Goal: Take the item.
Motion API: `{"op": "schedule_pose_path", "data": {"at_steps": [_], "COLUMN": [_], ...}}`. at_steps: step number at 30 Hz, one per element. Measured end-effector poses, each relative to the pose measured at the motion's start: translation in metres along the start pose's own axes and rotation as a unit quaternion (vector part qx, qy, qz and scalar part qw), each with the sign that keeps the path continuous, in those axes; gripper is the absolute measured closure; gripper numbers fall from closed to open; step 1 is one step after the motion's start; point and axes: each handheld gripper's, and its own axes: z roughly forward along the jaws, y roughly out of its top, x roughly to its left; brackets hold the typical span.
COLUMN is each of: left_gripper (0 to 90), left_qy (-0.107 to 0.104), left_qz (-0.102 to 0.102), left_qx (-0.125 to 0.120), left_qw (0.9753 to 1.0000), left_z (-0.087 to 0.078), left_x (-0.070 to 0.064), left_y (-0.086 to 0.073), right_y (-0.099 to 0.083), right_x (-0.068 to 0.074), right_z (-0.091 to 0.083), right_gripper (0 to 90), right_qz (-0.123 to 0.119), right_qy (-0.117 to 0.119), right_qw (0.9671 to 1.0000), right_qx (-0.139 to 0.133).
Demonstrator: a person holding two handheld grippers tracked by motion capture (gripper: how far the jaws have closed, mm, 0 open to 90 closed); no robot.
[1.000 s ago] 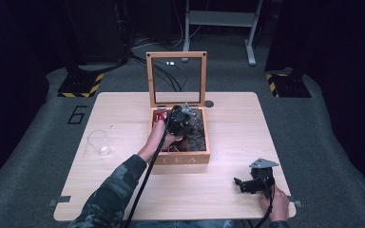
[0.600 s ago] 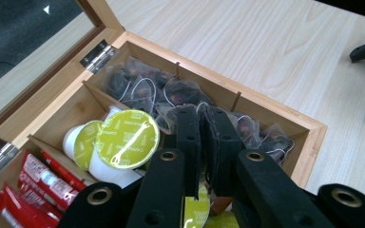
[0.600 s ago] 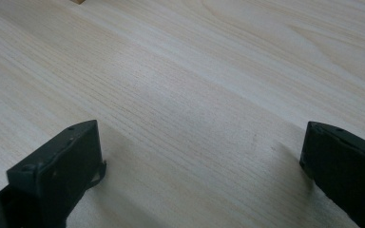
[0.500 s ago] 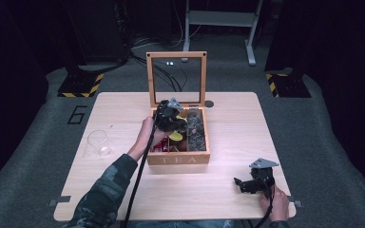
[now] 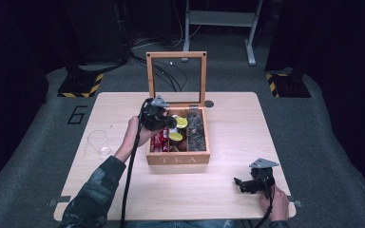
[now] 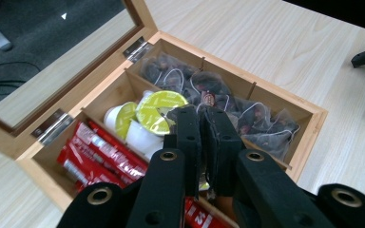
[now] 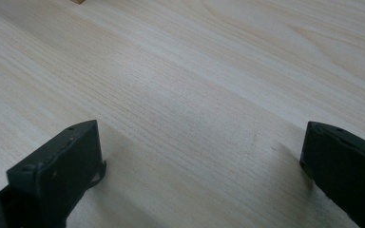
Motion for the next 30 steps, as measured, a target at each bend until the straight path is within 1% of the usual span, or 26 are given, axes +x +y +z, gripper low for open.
{"op": "schedule_pose_path", "data": {"at_steps": [1,2,4,5,7,8,9,11,12,13,14,15,17,18,19,20,21,23,24,25,26,28,29,30], "left_gripper": [85.0,85.0,85.1,85.0,85.0,85.1,85.1,85.1,85.1,85.1,85.1,85.1,85.1,85.1,85.1,85.1,85.1,85.1,85.1,85.1,85.1,85.1,85.1,85.1], "left_qy": [0.000,0.006,0.011,0.012,0.017,0.017,0.020,0.021,0.021,0.026,0.027,0.026,0.032,0.034,0.037,0.037,0.043,0.048,0.049,0.050,0.054,0.056,0.058,0.057], "left_qz": [0.000,-0.002,0.001,-0.003,-0.005,-0.005,-0.010,-0.014,-0.014,-0.020,-0.024,-0.027,-0.031,-0.037,-0.036,-0.036,-0.036,-0.044,-0.044,-0.045,-0.045,-0.048,-0.049,-0.052], "left_qx": [0.000,-0.004,-0.005,-0.007,-0.010,-0.010,-0.014,-0.016,-0.016,-0.024,-0.029,-0.029,-0.032,-0.037,-0.035,-0.035,-0.038,-0.045,-0.045,-0.047,-0.048,-0.048,-0.049,-0.048], "left_qw": [1.0000,1.0000,0.9999,0.9999,0.9998,0.9998,0.9997,0.9995,0.9995,0.9992,0.9989,0.9989,0.9985,0.9981,0.9981,0.9981,0.9977,0.9969,0.9968,0.9966,0.9964,0.9961,0.9959,0.9958], "left_z": [0.000,-0.007,-0.014,-0.018,-0.026,-0.026,-0.034,-0.042,-0.042,-0.050,-0.053,-0.058,-0.066,-0.069,-0.073,-0.073,-0.080,-0.086,-0.090,-0.093,-0.095,-0.099,-0.100,-0.101], "left_x": [0.000,0.002,0.003,0.003,0.005,0.005,0.007,0.011,0.011,0.015,0.018,0.020,0.025,0.026,0.029,0.029,0.032,0.035,0.036,0.037,0.038,0.042,0.043,0.045], "left_y": [0.000,-0.003,-0.006,-0.008,-0.013,-0.013,-0.019,-0.025,-0.025,-0.032,-0.035,-0.038,-0.044,-0.047,-0.049,-0.049,-0.055,-0.059,-0.061,-0.063,-0.065,-0.069,-0.071,-0.073], "right_y": [0.000,0.000,0.000,0.000,0.000,0.000,0.000,0.000,0.000,0.000,0.000,0.000,0.000,0.000,0.000,0.000,0.000,0.000,0.001,0.001,0.001,0.001,0.001,0.002], "right_x": [0.000,0.000,0.000,0.000,0.000,0.000,0.000,0.000,0.000,0.000,0.000,0.000,0.000,0.001,0.001,0.001,0.000,0.000,0.001,0.000,0.000,0.000,0.000,0.000], "right_z": [0.000,0.000,0.000,0.000,0.000,0.000,0.000,0.000,0.000,0.000,0.000,0.000,0.000,0.000,0.000,0.000,0.000,0.000,0.000,0.001,0.001,0.001,0.002,0.002], "right_gripper": [0.0,0.0,0.0,0.0,0.0,0.0,0.0,0.0,0.0,0.0,0.0,0.0,0.0,0.0,0.0,0.0,0.0,0.0,0.0,0.0,0.0,0.0,0.0,0.0], "right_qz": [0.000,0.000,0.000,0.000,0.000,0.000,0.000,0.000,0.000,0.000,0.000,0.000,0.001,0.005,0.006,0.006,0.004,0.003,0.007,0.004,0.004,0.002,0.003,0.003], "right_qy": [0.000,0.000,0.000,0.000,0.000,0.000,0.000,0.000,0.000,0.000,0.000,0.000,0.000,0.000,0.002,0.002,0.001,0.002,0.002,0.002,0.002,0.004,0.001,0.001], "right_qw": [1.0000,1.0000,1.0000,1.0000,1.0000,1.0000,1.0000,1.0000,1.0000,1.0000,1.0000,1.0000,1.0000,1.0000,1.0000,1.0000,1.0000,1.0000,1.0000,1.0000,1.0000,1.0000,1.0000,1.0000], "right_qx": [0.000,0.000,0.000,0.000,0.001,0.001,0.000,0.001,0.001,0.000,0.000,0.000,0.000,0.002,0.001,0.001,0.003,0.001,0.001,-0.003,-0.003,0.001,-0.006,-0.003]}}
